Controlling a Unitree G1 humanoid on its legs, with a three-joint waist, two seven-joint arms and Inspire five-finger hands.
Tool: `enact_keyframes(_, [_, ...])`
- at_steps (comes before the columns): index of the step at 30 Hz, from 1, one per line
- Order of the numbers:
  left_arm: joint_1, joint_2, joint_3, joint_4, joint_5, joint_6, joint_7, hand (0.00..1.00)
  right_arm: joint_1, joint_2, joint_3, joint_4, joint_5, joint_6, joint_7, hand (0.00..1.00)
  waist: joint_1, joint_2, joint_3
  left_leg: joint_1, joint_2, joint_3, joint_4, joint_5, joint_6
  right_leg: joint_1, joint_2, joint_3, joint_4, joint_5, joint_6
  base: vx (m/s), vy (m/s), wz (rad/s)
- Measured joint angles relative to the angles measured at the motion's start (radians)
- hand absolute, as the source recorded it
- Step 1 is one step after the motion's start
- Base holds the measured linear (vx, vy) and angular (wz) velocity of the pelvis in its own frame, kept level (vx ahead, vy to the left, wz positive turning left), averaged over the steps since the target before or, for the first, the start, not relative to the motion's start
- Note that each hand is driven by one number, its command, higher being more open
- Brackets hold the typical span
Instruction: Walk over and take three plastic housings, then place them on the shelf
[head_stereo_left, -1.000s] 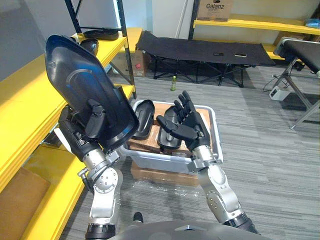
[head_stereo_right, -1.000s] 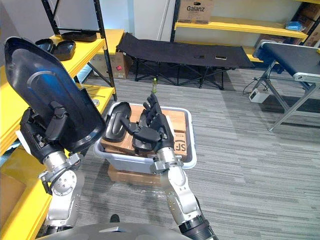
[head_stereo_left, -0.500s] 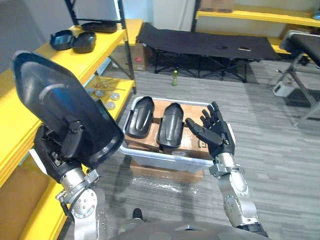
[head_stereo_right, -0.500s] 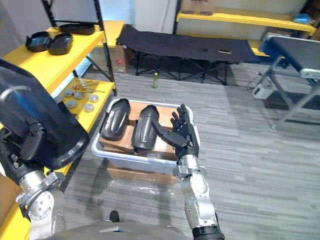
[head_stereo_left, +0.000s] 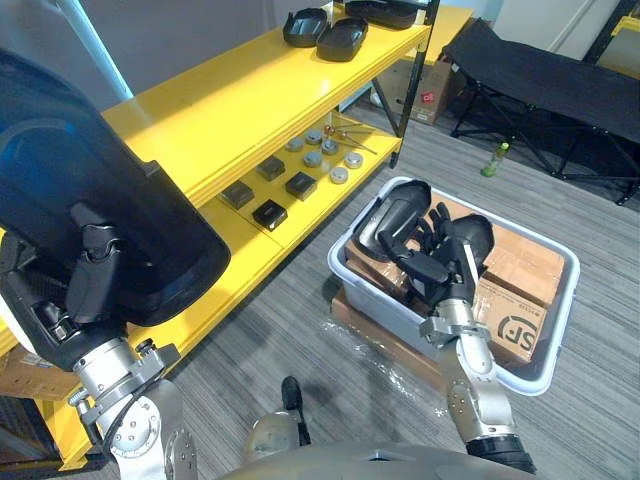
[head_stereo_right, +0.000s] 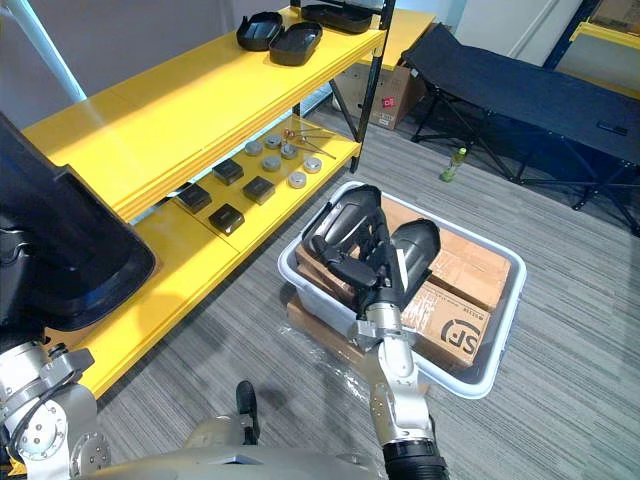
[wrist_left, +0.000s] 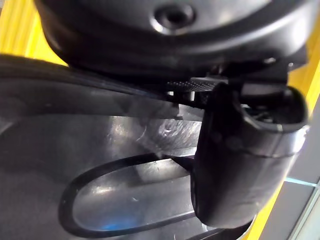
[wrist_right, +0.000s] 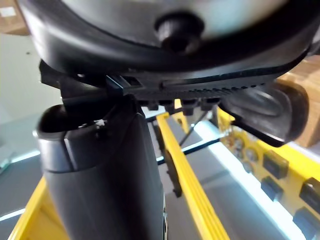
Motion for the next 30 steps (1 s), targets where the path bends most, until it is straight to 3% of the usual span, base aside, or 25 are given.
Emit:
enact_keyframes(4, [-0.021,0.044,-0.095,0.0,-0.037,0.0,-0.133,0.0,0.032,0.003,0.031,-0.038,-0.039,0.0,-0.033,1.0,-0.008,-0.01,0.009,-0.021,-0.036,-0.061,-0.008,0.035,0.024,-0.013,-0.004,0.074,0.034,-0.028,0.006,-0.01,0.013,0.51])
enact_keyframes(8, [-0.021,0.066,-0.113,0.0,-0.036,0.0,-0.144,0.0,0.023,-0.002,0.051,-0.038,-0.039,-0.002,-0.017,1.0,-0.004,-0.011,0.01,-0.021,-0.037,-0.08,-0.008,0.053,0.027,-0.013,0.007,0.129,0.04,-0.027,0.007,-0.02,-0.008,0.18])
enact_keyframes(11, [-0.016,0.063,-0.112,0.0,-0.039,0.0,-0.125,0.0,0.019,-0.003,0.067,-0.043,-0.04,-0.037,-0.011,1.0,0.003,-0.009,0.011,-0.026,-0.035,-0.085,-0.008,0.056,0.022,-0.015,0.012,0.143,0.04,-0.037,0.018,-0.06,-0.03,0.05])
enact_keyframes(14, [-0.011,0.057,-0.113,0.0,-0.038,0.0,-0.118,0.0,-0.017,-0.011,0.078,-0.043,-0.042,-0.062,-0.013,1.0,0.004,0.002,0.022,-0.04,-0.034,-0.087,-0.007,0.05,0.018,-0.033,0.012,0.15,0.046,-0.051,0.029,-0.09,-0.012,0.05])
enact_keyframes(18, [-0.011,0.057,-0.111,0.0,-0.031,0.001,-0.13,0.0,-0.076,-0.029,0.083,-0.044,-0.094,-0.075,-0.044,1.0,0.029,-0.001,0.049,-0.11,-0.027,-0.067,0.154,-0.031,0.03,-0.03,-0.015,0.152,0.045,-0.059,0.025,-0.04,0.047,-0.01])
enact_keyframes(19, [-0.012,0.057,-0.104,0.0,-0.032,0.007,-0.141,0.0,-0.093,-0.028,0.087,-0.044,-0.121,-0.075,-0.065,1.0,0.043,-0.017,0.06,-0.15,-0.032,-0.061,0.286,-0.117,0.044,-0.021,-0.043,0.151,0.066,-0.08,0.003,0.04,0.09,-0.04])
enact_keyframes(20, [-0.013,0.057,-0.101,0.0,-0.032,0.008,-0.145,0.0,-0.095,-0.028,0.087,-0.044,-0.121,-0.075,-0.067,1.0,0.045,-0.019,0.062,-0.158,-0.032,-0.059,0.314,-0.136,0.046,-0.019,-0.048,0.152,0.07,-0.083,0.0,0.12,0.182,-0.06])
enact_keyframes(21, [-0.012,0.063,-0.089,0.0,-0.031,0.015,-0.158,0.0,-0.089,-0.031,0.084,-0.045,-0.119,-0.079,-0.085,1.0,0.06,-0.024,0.066,-0.18,-0.034,-0.032,0.509,-0.28,0.074,0.0,-0.082,0.153,0.141,-0.099,-0.052,0.21,0.223,0.1])
enact_keyframes(22, [-0.027,0.065,-0.084,0.011,-0.03,0.015,-0.159,0.0,-0.082,-0.033,0.085,-0.045,-0.118,-0.086,-0.094,1.0,0.052,-0.017,0.068,-0.173,-0.045,-0.045,0.549,-0.344,0.091,-0.051,-0.133,0.178,0.327,-0.066,-0.114,0.23,0.245,0.27])
enact_keyframes(23, [-0.039,0.068,-0.084,0.019,-0.022,0.017,-0.16,0.0,-0.073,-0.033,0.078,-0.045,-0.118,-0.087,-0.102,1.0,0.045,-0.019,0.067,-0.159,-0.06,-0.063,0.543,-0.364,0.106,-0.117,-0.172,0.212,0.464,0.005,-0.204,0.27,0.293,0.54])
enact_keyframes(24, [-0.047,0.083,-0.08,0.018,-0.019,0.015,-0.156,0.0,-0.072,-0.032,0.062,-0.044,-0.117,-0.089,-0.104,1.0,0.028,-0.019,0.066,-0.134,-0.075,-0.078,0.516,-0.374,0.113,-0.192,-0.188,0.288,0.59,0.093,-0.202,0.26,0.305,0.53])
enact_keyframes(25, [-0.063,0.108,-0.077,0.02,-0.016,0.016,-0.137,0.0,-0.072,-0.021,0.059,-0.044,-0.117,-0.101,-0.104,1.0,0.023,-0.018,0.066,-0.114,-0.09,-0.104,0.486,-0.377,0.117,-0.256,-0.161,0.347,0.661,0.048,-0.138,0.29,0.3,0.42])
enact_keyframes(27, [-0.078,0.117,-0.068,0.025,-0.014,0.016,-0.118,0.0,-0.072,-0.018,0.059,-0.044,-0.117,-0.108,-0.102,1.0,0.023,-0.016,0.067,-0.066,-0.11,-0.119,0.433,-0.364,0.109,-0.303,-0.118,0.379,0.66,-0.012,-0.091,0.26,0.191,0.27])
enact_keyframes(30, [-0.09,0.117,-0.068,0.026,-0.015,0.016,-0.078,0.0,-0.072,-0.021,0.05,-0.05,-0.117,-0.109,-0.096,1.0,0.023,0.004,0.055,0.032,-0.152,-0.155,0.333,-0.326,0.151,-0.36,-0.005,0.402,0.465,-0.052,-0.065,0.32,0.195,0.35])
